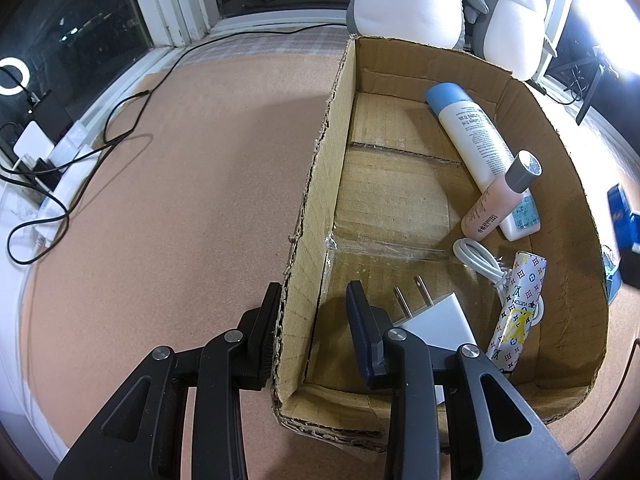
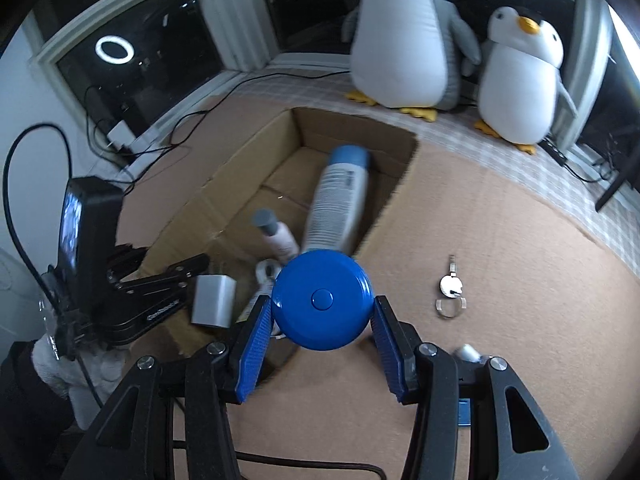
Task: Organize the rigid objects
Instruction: 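Carry the blue tape measure with the right gripper into the box and release, then move the right gripper to the key ring and close on it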
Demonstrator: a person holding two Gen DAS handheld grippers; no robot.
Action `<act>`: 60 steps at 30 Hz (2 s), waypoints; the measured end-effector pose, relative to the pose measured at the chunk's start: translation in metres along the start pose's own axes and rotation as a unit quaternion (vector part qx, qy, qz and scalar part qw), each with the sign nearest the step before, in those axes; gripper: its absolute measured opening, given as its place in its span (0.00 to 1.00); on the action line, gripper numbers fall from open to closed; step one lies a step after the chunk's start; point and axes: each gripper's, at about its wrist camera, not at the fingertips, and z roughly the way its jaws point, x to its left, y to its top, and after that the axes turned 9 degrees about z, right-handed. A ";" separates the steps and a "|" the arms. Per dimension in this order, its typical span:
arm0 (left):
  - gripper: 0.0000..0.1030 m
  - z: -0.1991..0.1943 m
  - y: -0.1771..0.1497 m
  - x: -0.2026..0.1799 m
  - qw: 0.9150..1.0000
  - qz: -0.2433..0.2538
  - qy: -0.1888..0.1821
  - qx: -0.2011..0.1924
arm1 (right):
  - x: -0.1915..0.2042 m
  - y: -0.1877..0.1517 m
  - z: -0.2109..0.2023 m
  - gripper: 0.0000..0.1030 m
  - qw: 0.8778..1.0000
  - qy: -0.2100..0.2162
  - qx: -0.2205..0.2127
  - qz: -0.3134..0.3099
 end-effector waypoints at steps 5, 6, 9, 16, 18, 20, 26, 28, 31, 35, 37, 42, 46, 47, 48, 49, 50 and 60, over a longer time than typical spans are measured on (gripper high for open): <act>0.30 0.000 0.000 0.000 1.000 0.000 0.000 0.000 | 0.025 -0.005 0.009 0.44 1.000 0.007 0.006 -0.021; 0.30 0.000 0.000 0.000 1.000 0.000 0.000 0.000 | 0.029 -0.006 0.011 0.44 1.000 0.007 0.007 -0.025; 0.30 0.000 0.000 0.000 1.000 0.000 0.000 0.000 | 0.037 -0.007 0.015 0.44 0.999 0.007 0.009 -0.034; 0.30 0.000 0.000 0.000 1.000 -0.001 0.000 0.000 | 0.045 -0.009 0.023 0.44 0.999 0.001 0.013 -0.039; 0.30 0.000 0.000 0.000 1.000 0.000 0.000 0.000 | 0.046 -0.009 0.026 0.44 0.999 -0.002 0.015 -0.040; 0.30 0.000 -0.001 0.000 1.000 0.000 0.000 0.000 | 0.048 -0.010 0.028 0.44 0.999 -0.002 0.017 -0.043; 0.30 0.000 -0.001 0.001 1.000 -0.001 -0.001 0.000 | 0.050 -0.010 0.030 0.45 0.999 -0.001 0.014 -0.047; 0.30 0.000 -0.001 0.000 1.000 -0.001 0.000 0.000 | 0.050 -0.010 0.029 0.48 0.999 0.001 0.011 -0.047; 0.30 0.000 -0.001 -0.001 1.000 -0.001 0.001 -0.001 | 0.051 -0.011 0.028 0.54 0.999 0.006 0.009 -0.048; 0.30 0.000 -0.001 -0.001 1.000 -0.001 0.001 0.000 | 0.051 -0.012 0.025 0.55 0.999 0.008 0.003 -0.047; 0.30 0.000 -0.001 -0.001 1.000 -0.001 0.001 -0.001 | 0.050 -0.011 0.025 0.55 0.999 0.011 0.003 -0.042; 0.30 0.000 -0.001 -0.001 1.000 -0.001 0.001 -0.001 | 0.042 -0.012 0.018 0.55 0.999 0.019 -0.005 -0.030; 0.30 0.000 -0.001 -0.001 1.000 -0.001 0.001 0.000 | 0.022 -0.011 0.006 0.55 0.999 0.027 -0.017 0.000; 0.30 0.000 -0.001 -0.001 1.000 -0.002 0.000 0.000 | 0.016 -0.010 0.003 0.55 0.999 0.029 -0.022 0.009; 0.30 0.000 -0.001 -0.001 1.000 -0.001 0.001 0.000 | 0.006 -0.009 -0.002 0.55 0.999 0.035 -0.026 0.023; 0.30 0.000 -0.001 -0.001 1.000 -0.001 0.001 0.000 | 0.000 -0.008 -0.005 0.55 0.998 0.039 -0.027 0.031; 0.30 0.000 -0.001 -0.001 1.000 -0.002 0.001 0.000 | -0.009 -0.007 -0.009 0.55 0.998 0.040 -0.027 0.043; 0.30 0.000 -0.001 -0.002 1.000 -0.001 0.001 0.000 | -0.092 0.002 -0.015 0.55 0.994 -0.011 -0.004 0.109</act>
